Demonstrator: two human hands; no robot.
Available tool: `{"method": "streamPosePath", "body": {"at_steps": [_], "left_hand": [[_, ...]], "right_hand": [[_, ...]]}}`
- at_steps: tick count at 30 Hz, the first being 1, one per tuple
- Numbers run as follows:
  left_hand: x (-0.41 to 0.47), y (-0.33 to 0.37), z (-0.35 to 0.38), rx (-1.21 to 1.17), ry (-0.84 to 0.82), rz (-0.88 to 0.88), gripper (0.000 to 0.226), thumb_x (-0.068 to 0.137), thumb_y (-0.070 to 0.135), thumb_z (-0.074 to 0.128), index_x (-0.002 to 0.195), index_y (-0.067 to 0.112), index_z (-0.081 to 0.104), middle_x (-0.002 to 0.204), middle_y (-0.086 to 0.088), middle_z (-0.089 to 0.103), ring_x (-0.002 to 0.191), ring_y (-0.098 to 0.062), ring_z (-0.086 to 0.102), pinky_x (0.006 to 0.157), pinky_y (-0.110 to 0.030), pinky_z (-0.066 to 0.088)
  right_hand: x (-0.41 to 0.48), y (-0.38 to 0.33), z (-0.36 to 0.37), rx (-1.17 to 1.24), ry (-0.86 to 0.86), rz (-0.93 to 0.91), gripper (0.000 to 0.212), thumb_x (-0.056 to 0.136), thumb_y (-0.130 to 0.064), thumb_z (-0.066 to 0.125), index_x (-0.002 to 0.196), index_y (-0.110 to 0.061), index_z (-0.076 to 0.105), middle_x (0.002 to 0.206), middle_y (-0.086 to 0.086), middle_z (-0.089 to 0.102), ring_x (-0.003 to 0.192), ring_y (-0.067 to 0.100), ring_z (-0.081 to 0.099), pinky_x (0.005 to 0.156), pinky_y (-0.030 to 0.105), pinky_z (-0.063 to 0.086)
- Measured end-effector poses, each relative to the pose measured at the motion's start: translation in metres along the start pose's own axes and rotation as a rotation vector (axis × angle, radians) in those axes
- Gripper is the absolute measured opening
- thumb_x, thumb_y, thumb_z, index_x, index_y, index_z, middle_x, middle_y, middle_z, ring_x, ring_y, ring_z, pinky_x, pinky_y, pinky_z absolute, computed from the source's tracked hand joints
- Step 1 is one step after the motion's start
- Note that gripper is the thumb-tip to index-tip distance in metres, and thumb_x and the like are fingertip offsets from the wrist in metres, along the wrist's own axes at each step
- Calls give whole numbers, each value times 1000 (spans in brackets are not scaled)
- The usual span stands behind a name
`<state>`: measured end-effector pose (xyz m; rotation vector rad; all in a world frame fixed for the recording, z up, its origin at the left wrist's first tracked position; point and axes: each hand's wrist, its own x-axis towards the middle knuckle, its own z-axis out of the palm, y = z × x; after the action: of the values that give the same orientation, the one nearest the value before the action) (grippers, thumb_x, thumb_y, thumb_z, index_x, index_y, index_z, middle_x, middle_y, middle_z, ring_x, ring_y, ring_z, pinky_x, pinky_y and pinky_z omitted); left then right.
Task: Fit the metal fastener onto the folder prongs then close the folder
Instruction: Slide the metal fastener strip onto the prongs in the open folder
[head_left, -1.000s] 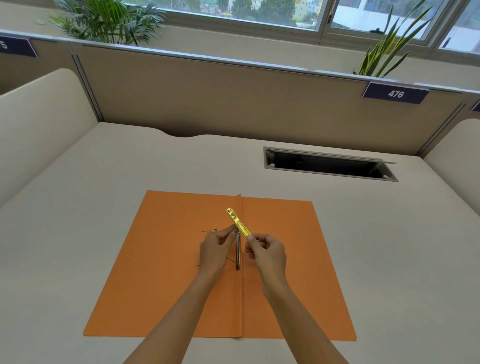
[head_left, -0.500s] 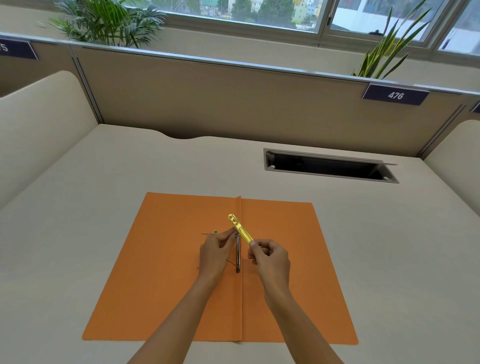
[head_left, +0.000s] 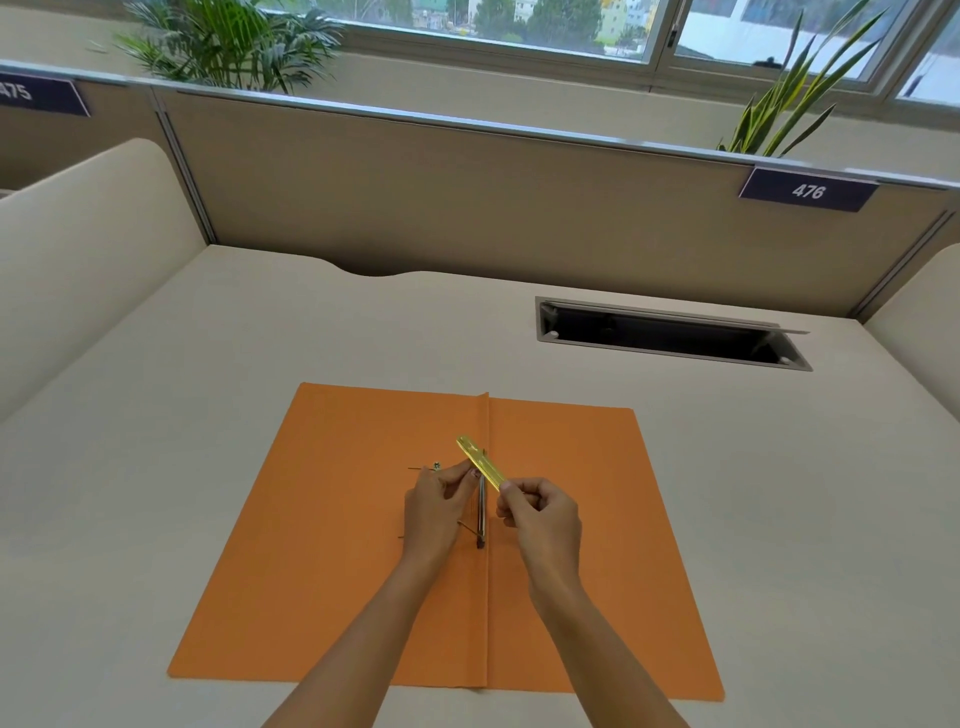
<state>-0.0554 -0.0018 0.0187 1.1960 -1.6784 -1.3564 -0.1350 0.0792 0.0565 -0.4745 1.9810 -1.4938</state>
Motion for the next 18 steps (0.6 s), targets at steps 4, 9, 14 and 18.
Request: {"method": "streamPosePath", "body": {"at_steps": [4,9,14,18], "left_hand": [[2,-3,0,11,12,-5,22,91,21,58,108,22,72,103,5,74,86,8,63,120,-30,13],[1,-2,0,13,-2,-6,23,92,24,57,109,29,70,87,14,72,91,-8,65,115,-14,17],[-2,4,-1,10,11,33,23,92,22,57,111,26,70,106,3,73,83,26,55,121,-37,13],[-4,6,0,24,25,29,23,92,20,57,112,24,69,81,19,71,79,34,48,120,-39,15]], "right_hand": [[-2,0,1,18,9,9,11,83,-15,64,74,-14,70,64,6,68,60,15,58,63,34,50],[-3,-3,1,60,22,-17,10,84,-15,64,76,-13,70,62,0,67,60,12,59,66,33,52],[-4,-5,-2,84,38,-37,11,85,-15,65,75,-13,69,62,1,66,58,11,56,58,27,46],[-5,-4,-4,78,38,-17,10,84,-14,64,76,-13,70,62,1,66,57,11,56,58,26,47]]}}
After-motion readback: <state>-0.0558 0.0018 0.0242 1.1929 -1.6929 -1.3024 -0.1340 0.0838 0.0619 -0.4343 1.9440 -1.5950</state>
